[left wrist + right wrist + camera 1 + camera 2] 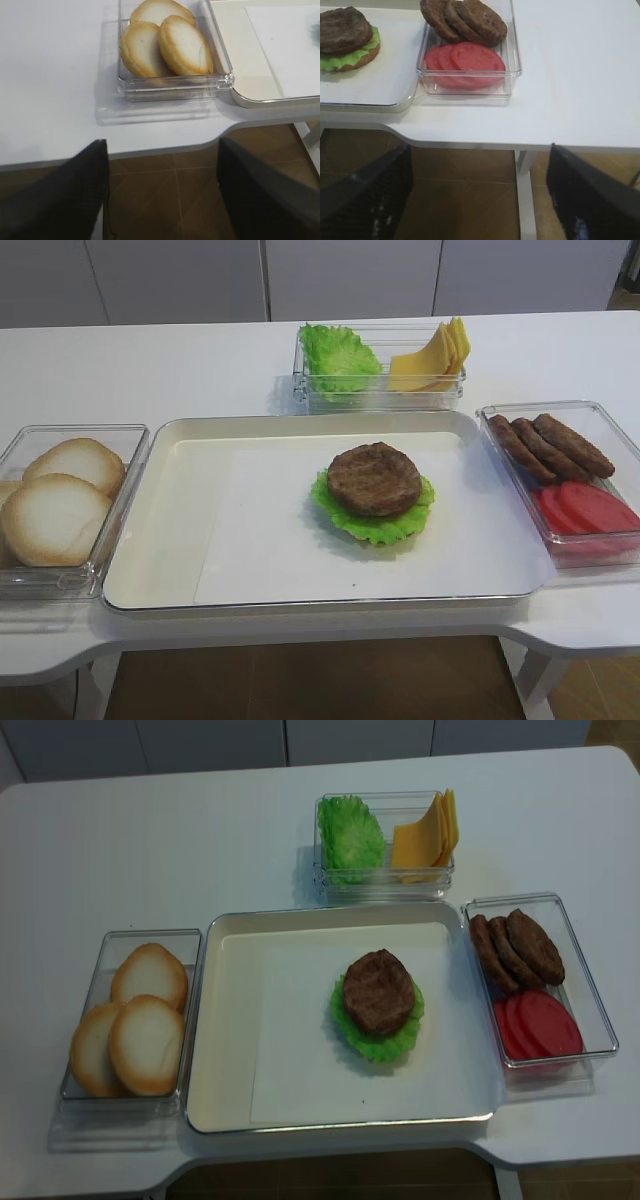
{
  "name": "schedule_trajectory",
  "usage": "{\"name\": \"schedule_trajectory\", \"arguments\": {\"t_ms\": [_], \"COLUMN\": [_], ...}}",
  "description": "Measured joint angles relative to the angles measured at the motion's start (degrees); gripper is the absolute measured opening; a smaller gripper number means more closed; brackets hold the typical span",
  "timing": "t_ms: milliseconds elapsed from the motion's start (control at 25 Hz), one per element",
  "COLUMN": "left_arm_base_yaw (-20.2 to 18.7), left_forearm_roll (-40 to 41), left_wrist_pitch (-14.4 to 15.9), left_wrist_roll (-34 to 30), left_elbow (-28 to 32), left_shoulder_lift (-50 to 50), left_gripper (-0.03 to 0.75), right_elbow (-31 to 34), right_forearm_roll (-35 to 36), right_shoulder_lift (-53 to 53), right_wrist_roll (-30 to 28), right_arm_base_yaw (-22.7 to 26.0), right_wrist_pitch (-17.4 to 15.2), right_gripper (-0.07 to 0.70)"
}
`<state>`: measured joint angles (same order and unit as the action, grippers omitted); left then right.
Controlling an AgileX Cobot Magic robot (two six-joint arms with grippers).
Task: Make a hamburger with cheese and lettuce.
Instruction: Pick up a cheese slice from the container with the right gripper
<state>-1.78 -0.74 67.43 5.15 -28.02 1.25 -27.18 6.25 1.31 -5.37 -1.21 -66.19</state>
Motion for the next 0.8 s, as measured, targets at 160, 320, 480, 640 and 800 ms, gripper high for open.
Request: {"name": "schedule_trajectory", "arguments": {"t_ms": [160,320,480,640,800], "left_arm_base_yaw": [0.0,0.0,0.0,0.0,0.0], "left_forearm_roll": [0.0,0.0,0.0,0.0,0.0], "left_wrist_pitch": [0.0,0.0,0.0,0.0,0.0], "left_wrist_roll": [0.0,-0.1,-0.1,-0.1,-0.1], "left_elbow": [0.0,0.0,0.0,0.0,0.0], "left_shoulder_lift": [0.0,0.0,0.0,0.0,0.0], "left_gripper": [0.496,0.496,0.496,0.496,0.496], "right_elbow": [0.0,0.0,0.0,0.0,0.0], "right_forearm_roll": [0.0,0.0,0.0,0.0,0.0], "right_shoulder_lift": [0.0,0.0,0.0,0.0,0.0], "right_wrist_roll": [0.0,0.0,0.0,0.0,1.1], "right_arm_base_yaw": [0.0,0.0,0.0,0.0,0.0], "right_wrist_pitch": [0.0,0.0,0.0,0.0,0.0], "right_gripper": [0.646,0.646,0.646,0.646,0.647]}}
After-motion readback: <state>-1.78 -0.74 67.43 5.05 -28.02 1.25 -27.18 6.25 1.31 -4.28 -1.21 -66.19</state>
